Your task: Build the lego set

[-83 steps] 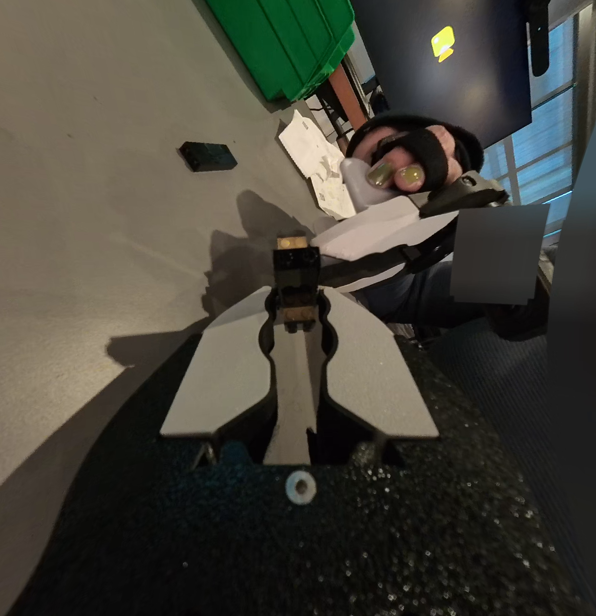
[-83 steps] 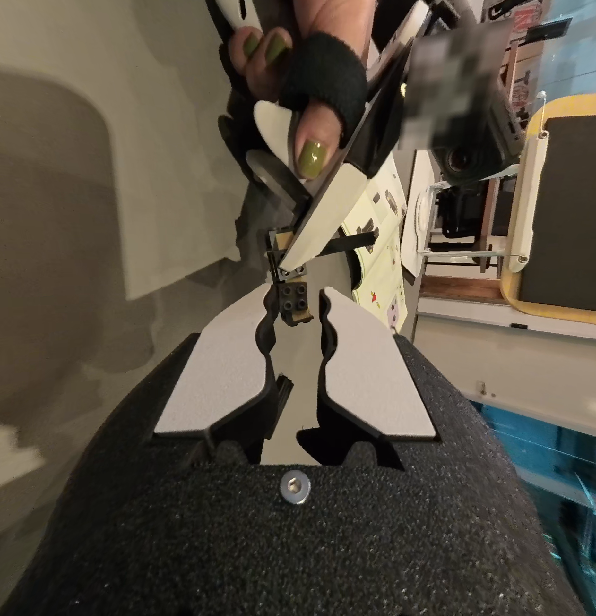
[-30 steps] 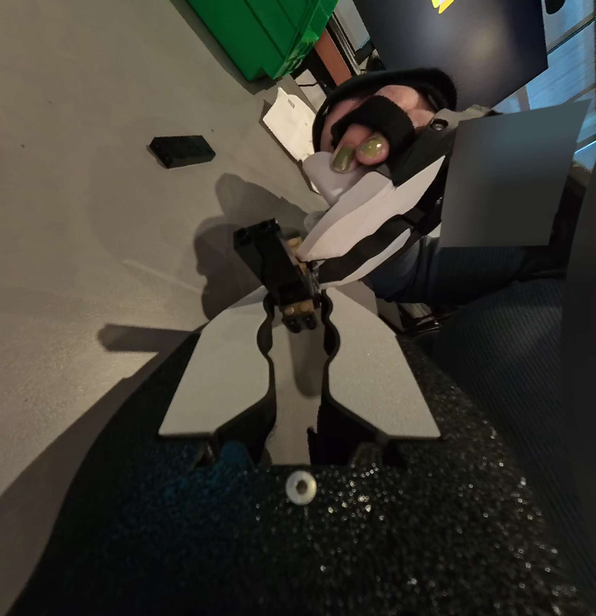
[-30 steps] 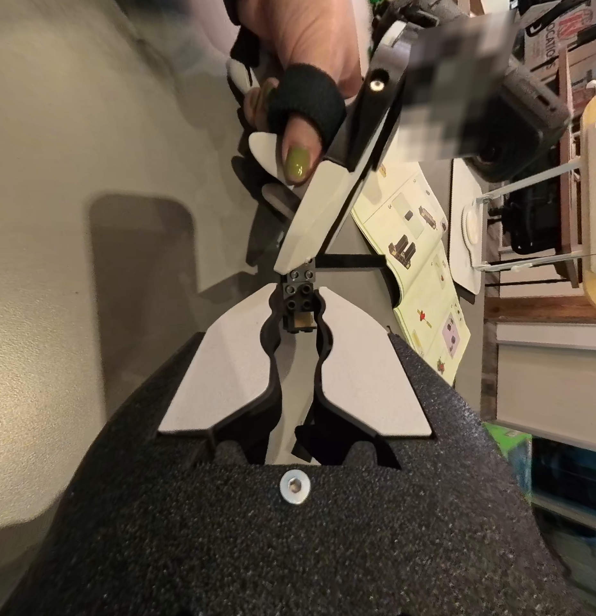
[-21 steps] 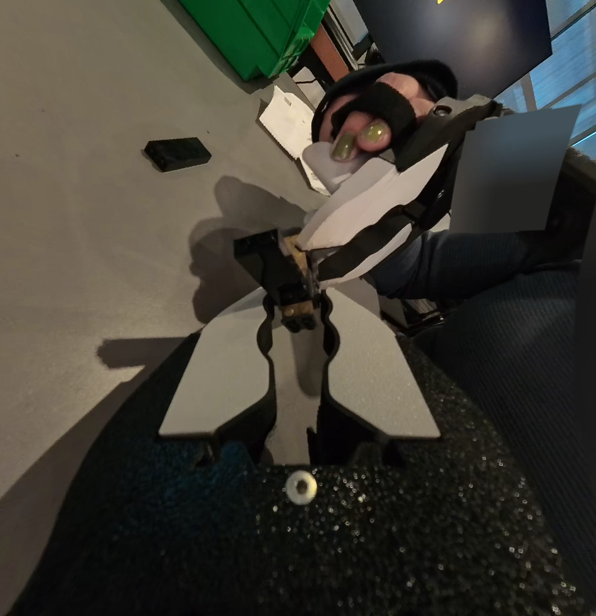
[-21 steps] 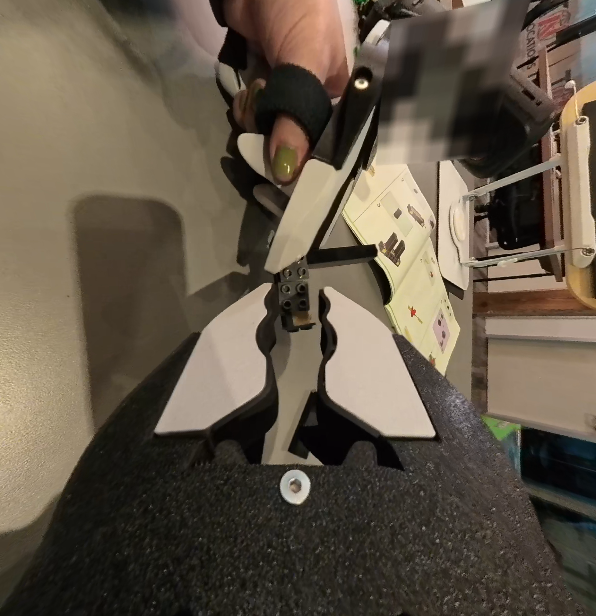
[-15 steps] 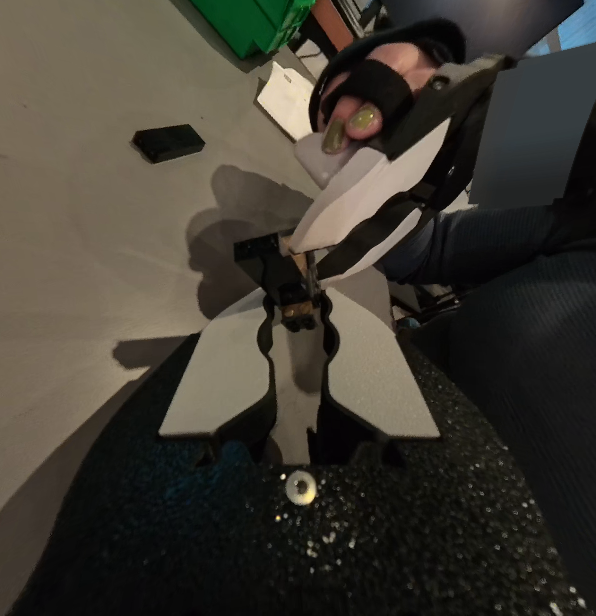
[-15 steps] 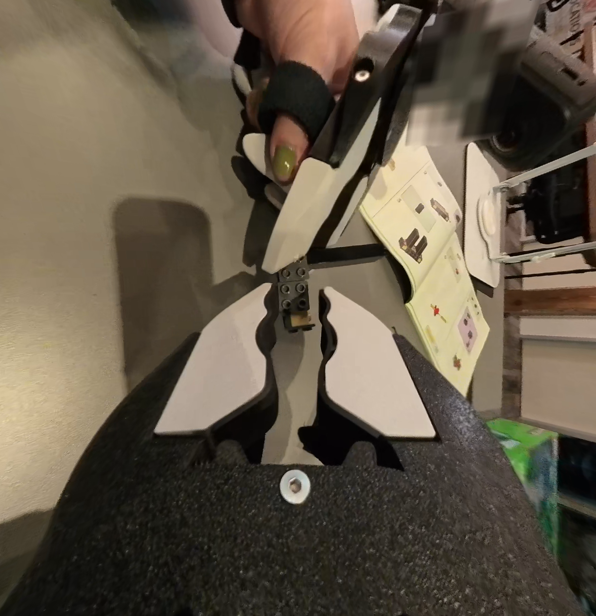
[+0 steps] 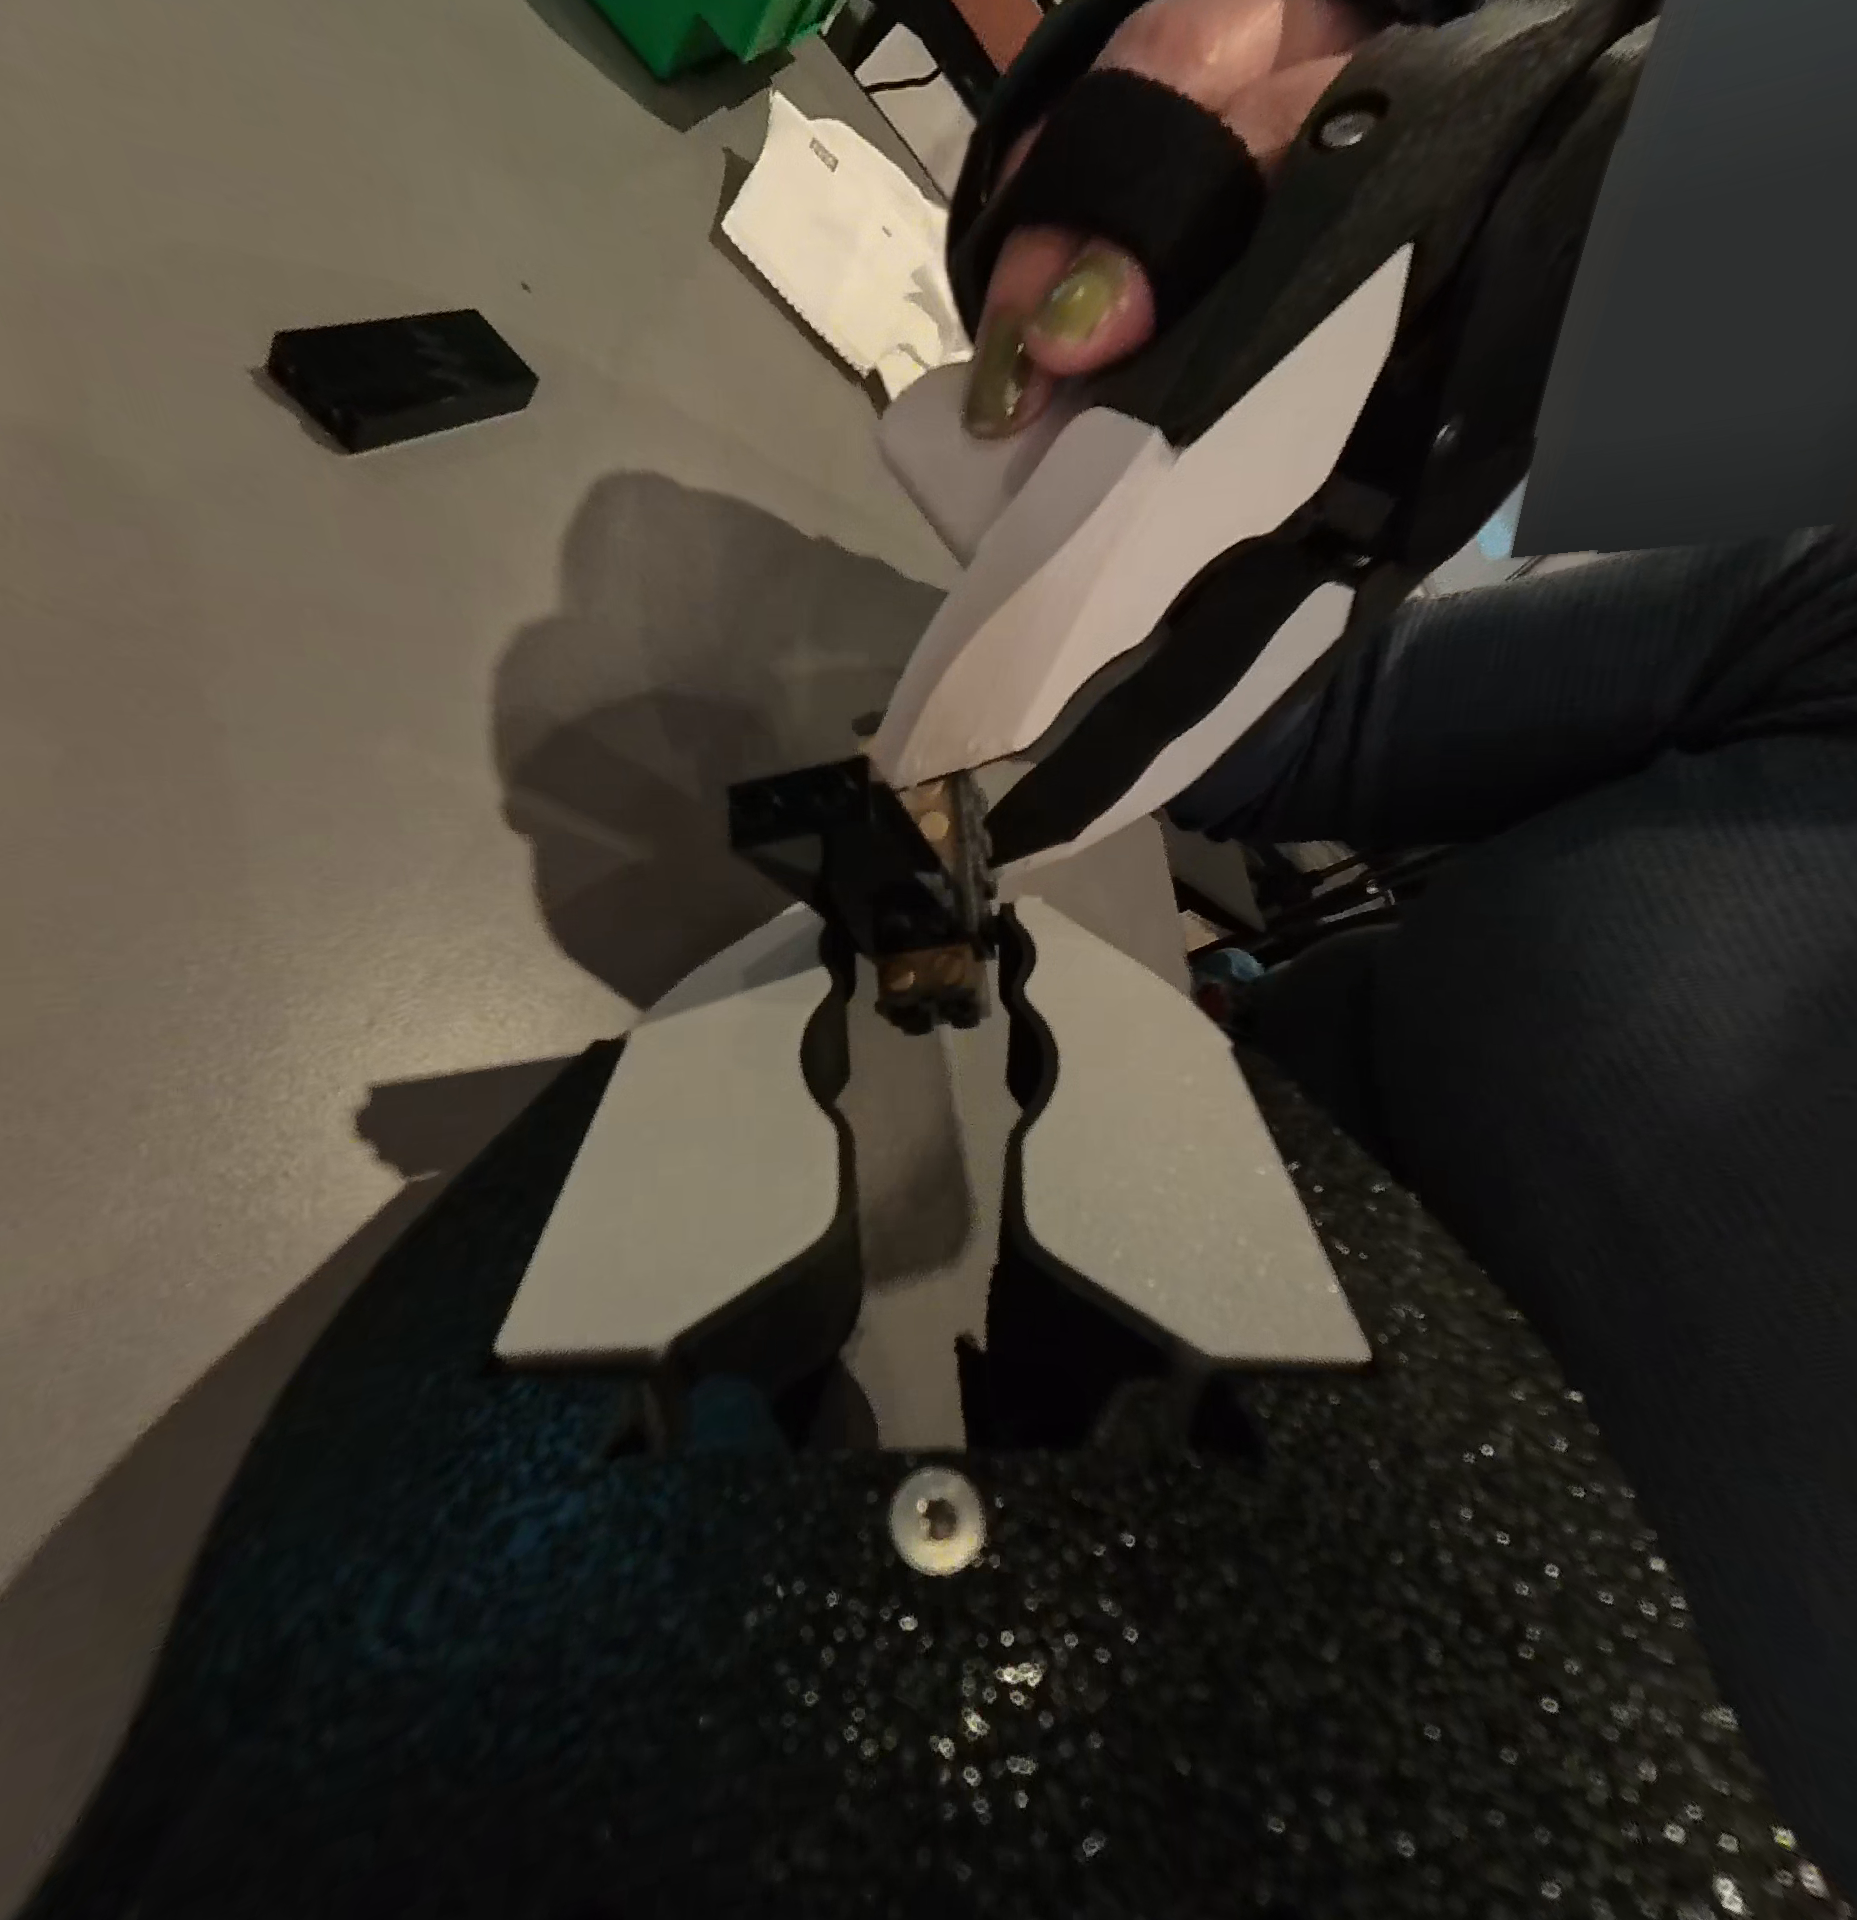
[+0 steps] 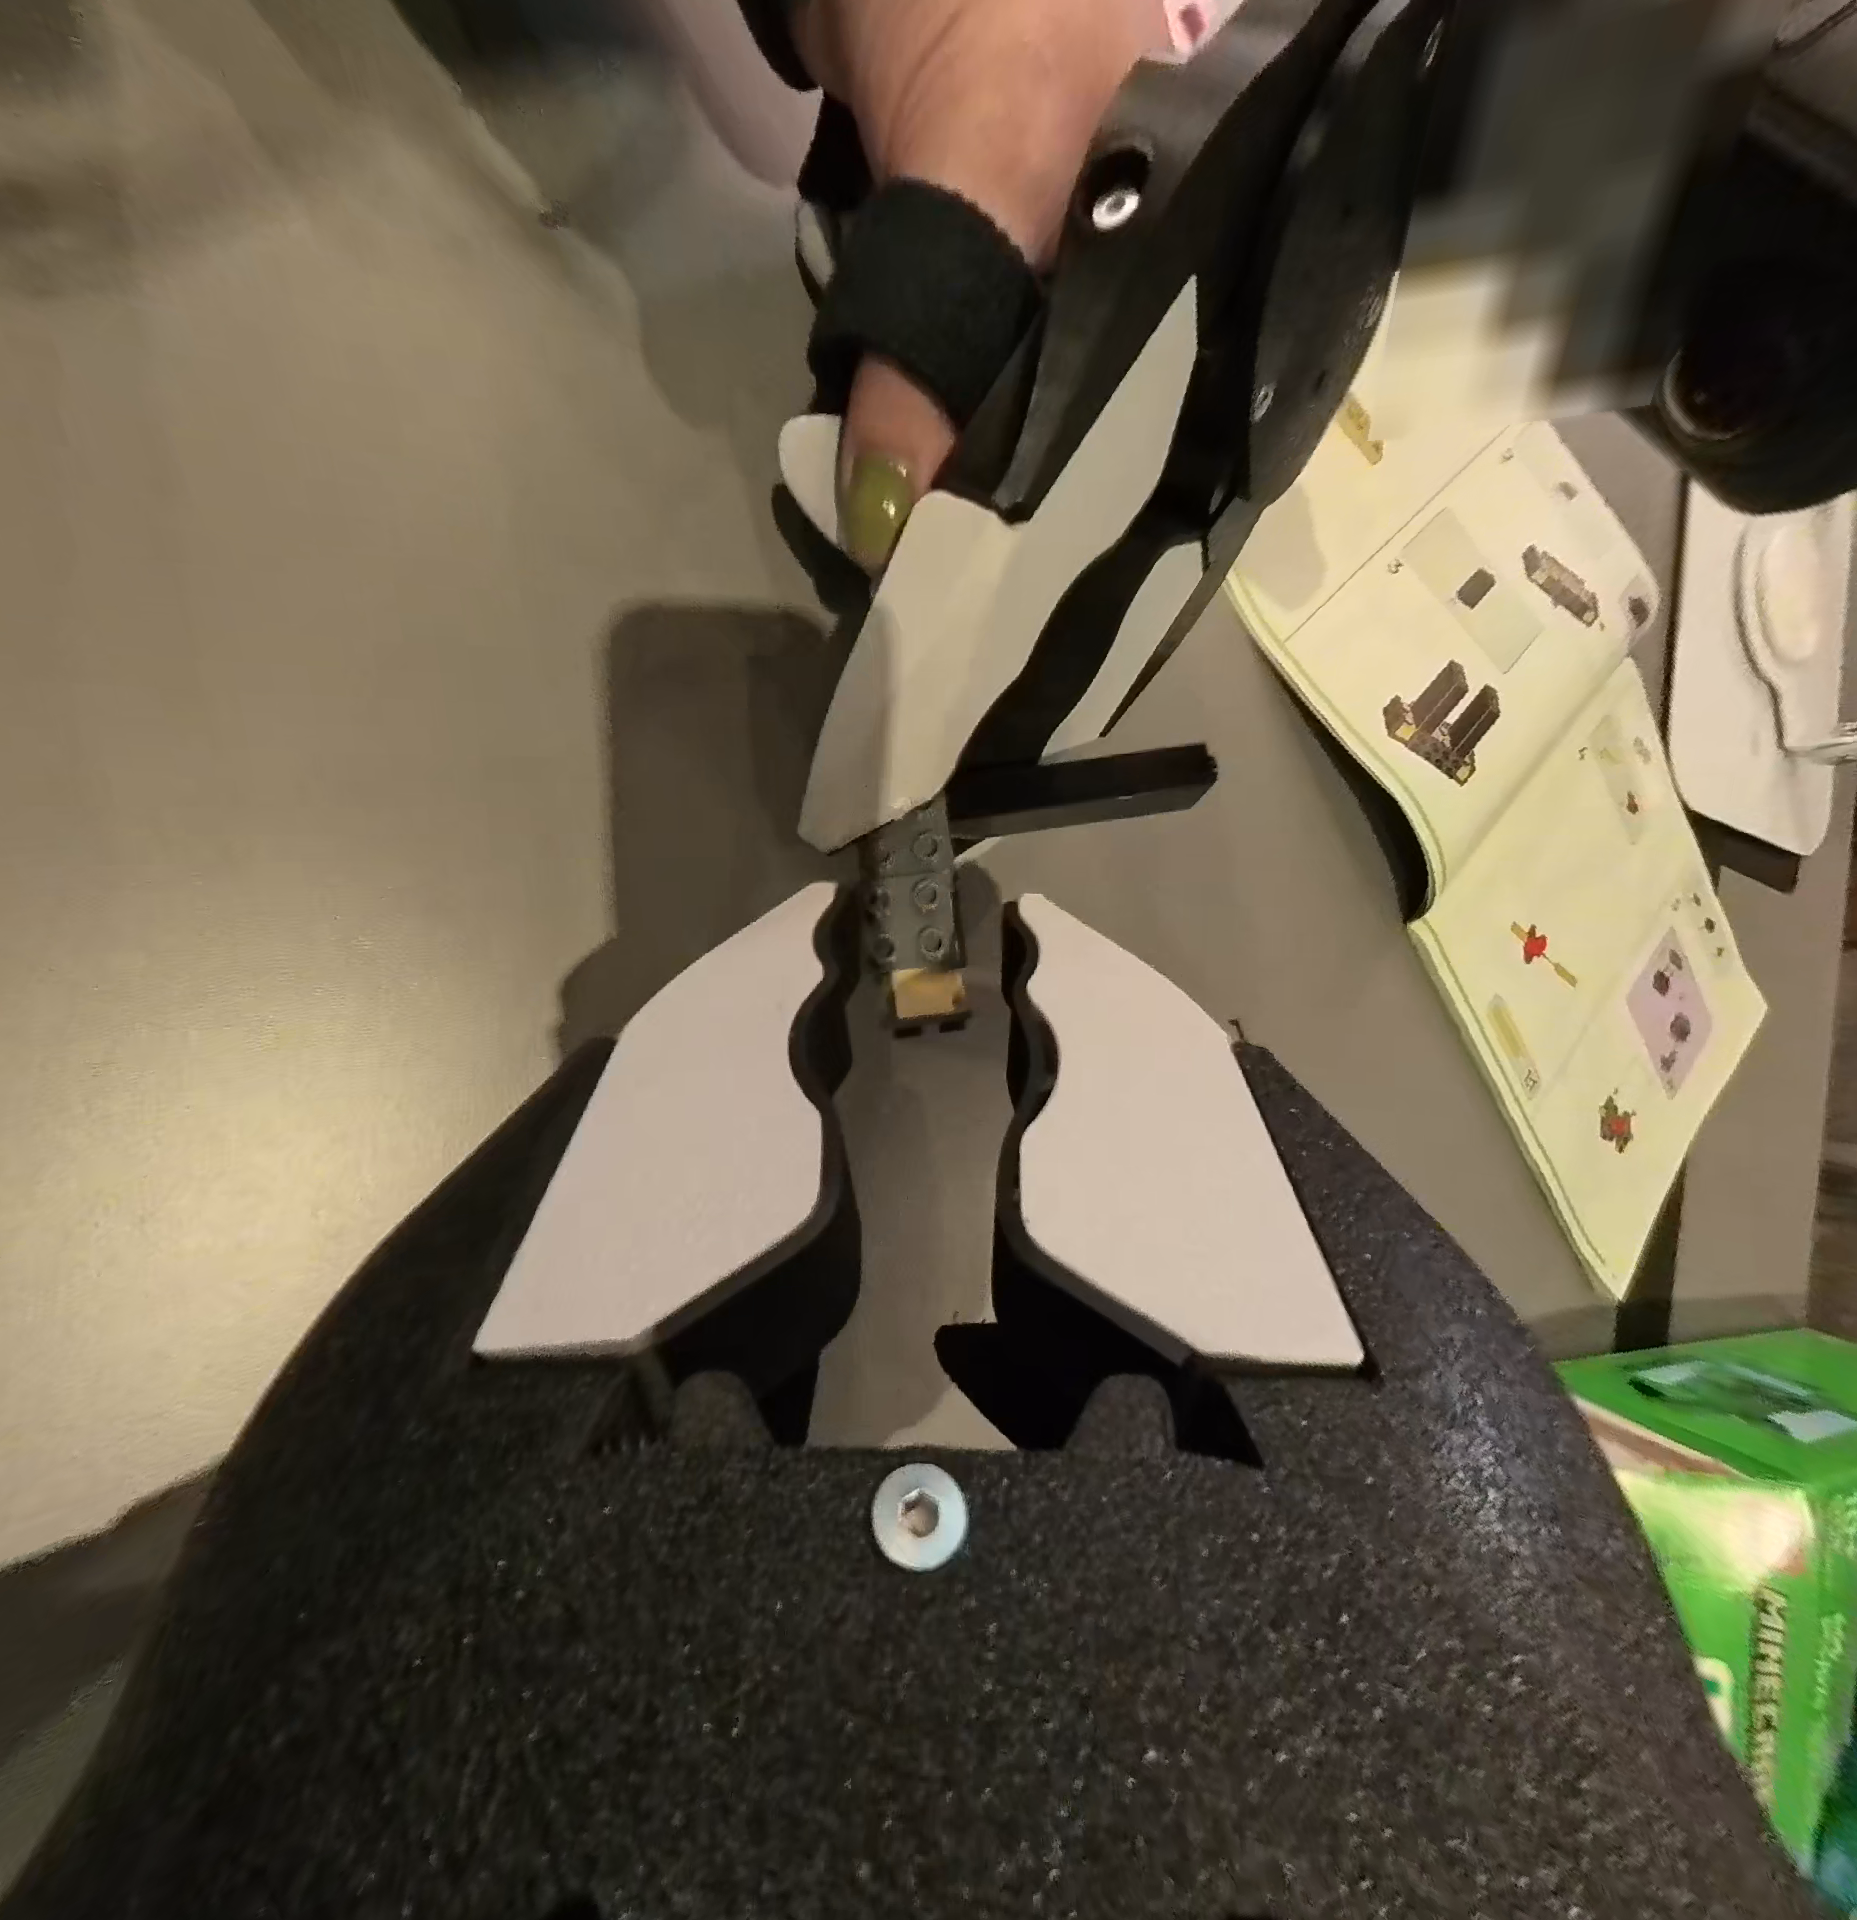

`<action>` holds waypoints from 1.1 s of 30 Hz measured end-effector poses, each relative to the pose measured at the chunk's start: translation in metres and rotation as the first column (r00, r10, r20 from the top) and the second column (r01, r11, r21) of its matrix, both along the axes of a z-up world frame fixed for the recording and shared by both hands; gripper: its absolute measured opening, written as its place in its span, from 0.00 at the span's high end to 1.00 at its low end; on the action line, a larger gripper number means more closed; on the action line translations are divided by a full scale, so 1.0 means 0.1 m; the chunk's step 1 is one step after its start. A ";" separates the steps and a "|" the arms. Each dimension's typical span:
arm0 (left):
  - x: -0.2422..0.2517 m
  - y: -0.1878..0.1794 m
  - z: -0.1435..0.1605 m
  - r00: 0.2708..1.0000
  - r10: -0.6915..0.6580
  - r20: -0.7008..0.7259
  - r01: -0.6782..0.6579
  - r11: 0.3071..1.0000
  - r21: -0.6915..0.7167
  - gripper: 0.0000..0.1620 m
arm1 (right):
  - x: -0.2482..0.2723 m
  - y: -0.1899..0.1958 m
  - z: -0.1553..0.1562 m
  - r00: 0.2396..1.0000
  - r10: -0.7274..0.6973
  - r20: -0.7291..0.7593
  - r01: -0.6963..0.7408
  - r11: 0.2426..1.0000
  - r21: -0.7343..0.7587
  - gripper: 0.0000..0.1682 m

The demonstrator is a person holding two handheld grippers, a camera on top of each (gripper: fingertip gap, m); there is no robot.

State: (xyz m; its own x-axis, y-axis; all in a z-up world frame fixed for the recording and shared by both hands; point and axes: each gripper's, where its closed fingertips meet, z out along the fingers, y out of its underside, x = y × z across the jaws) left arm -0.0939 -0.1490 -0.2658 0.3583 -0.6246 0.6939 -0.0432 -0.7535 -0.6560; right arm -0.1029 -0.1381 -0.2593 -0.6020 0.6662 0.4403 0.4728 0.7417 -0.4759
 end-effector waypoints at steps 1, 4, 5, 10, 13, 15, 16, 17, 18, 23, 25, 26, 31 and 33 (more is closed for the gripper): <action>0.00 0.00 0.00 1.000 -0.001 0.005 0.001 1.000 -0.005 0.84 | 0.00 0.00 0.00 1.000 -0.004 0.015 0.004 1.000 -0.008 0.85; 0.02 -0.01 0.01 1.000 -0.001 0.017 0.001 1.000 -0.019 0.84 | 0.02 -0.01 0.00 0.998 -0.009 0.058 0.010 1.000 -0.027 0.85; 0.02 -0.01 0.01 1.000 0.002 0.025 -0.001 1.000 -0.028 0.84 | 0.02 -0.01 0.00 0.997 -0.010 0.073 0.012 0.999 -0.032 0.85; 0.01 0.00 0.05 0.996 0.021 0.086 -0.014 0.997 -0.079 0.84 | 0.02 0.01 0.02 0.990 -0.013 0.137 0.020 0.998 -0.052 0.85; 0.00 0.01 0.06 0.993 0.036 0.111 -0.025 0.995 -0.099 0.84 | 0.01 0.02 0.05 0.987 -0.010 0.160 0.018 0.998 -0.053 0.85; -0.01 0.02 0.07 0.991 0.043 0.123 -0.030 0.994 -0.108 0.84 | 0.00 0.01 0.07 0.986 -0.001 0.167 0.009 0.999 -0.048 0.85; -0.01 0.02 0.07 0.991 0.046 0.128 -0.032 0.993 -0.112 0.84 | -0.01 0.02 0.08 0.986 0.002 0.170 0.006 0.999 -0.043 0.85; -0.01 0.03 0.07 0.990 0.048 0.131 -0.034 0.993 -0.114 0.84 | -0.01 0.02 0.08 0.985 0.006 0.173 0.001 0.999 -0.038 0.86; -0.02 0.03 0.07 0.990 0.049 0.134 -0.034 0.993 -0.115 0.84 | -0.01 0.01 0.08 0.984 0.011 0.179 -0.005 0.999 -0.035 0.86; -0.02 0.03 0.08 0.989 0.047 0.144 -0.031 0.993 -0.116 0.84 | 0.00 -0.01 0.08 0.980 0.029 0.195 -0.021 0.999 -0.043 0.90; -0.02 0.02 0.08 0.989 0.043 0.142 -0.026 0.993 -0.113 0.84 | 0.01 -0.01 0.08 0.979 0.035 0.203 -0.024 0.998 -0.057 0.90; -0.01 0.02 0.08 0.989 0.041 0.140 -0.026 0.993 -0.111 0.84 | 0.01 -0.01 0.08 0.978 0.037 0.208 -0.025 0.998 -0.064 0.90; -0.01 0.02 0.08 0.991 0.037 0.128 -0.026 0.996 -0.091 0.84 | 0.01 -0.02 0.08 0.977 0.053 0.208 -0.039 0.997 -0.070 0.90; -0.03 0.03 0.09 0.991 0.047 0.127 -0.038 0.997 -0.069 0.84 | -0.01 0.00 0.09 0.985 0.066 0.160 -0.063 0.998 -0.023 0.90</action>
State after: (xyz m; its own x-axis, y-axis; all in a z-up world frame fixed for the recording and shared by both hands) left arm -0.0965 -0.1456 -0.2563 0.2886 -0.5615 0.7756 0.0715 -0.7951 -0.6022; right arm -0.1037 -0.1386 -0.2499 -0.7062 0.6303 0.3225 0.4954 0.7653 -0.4110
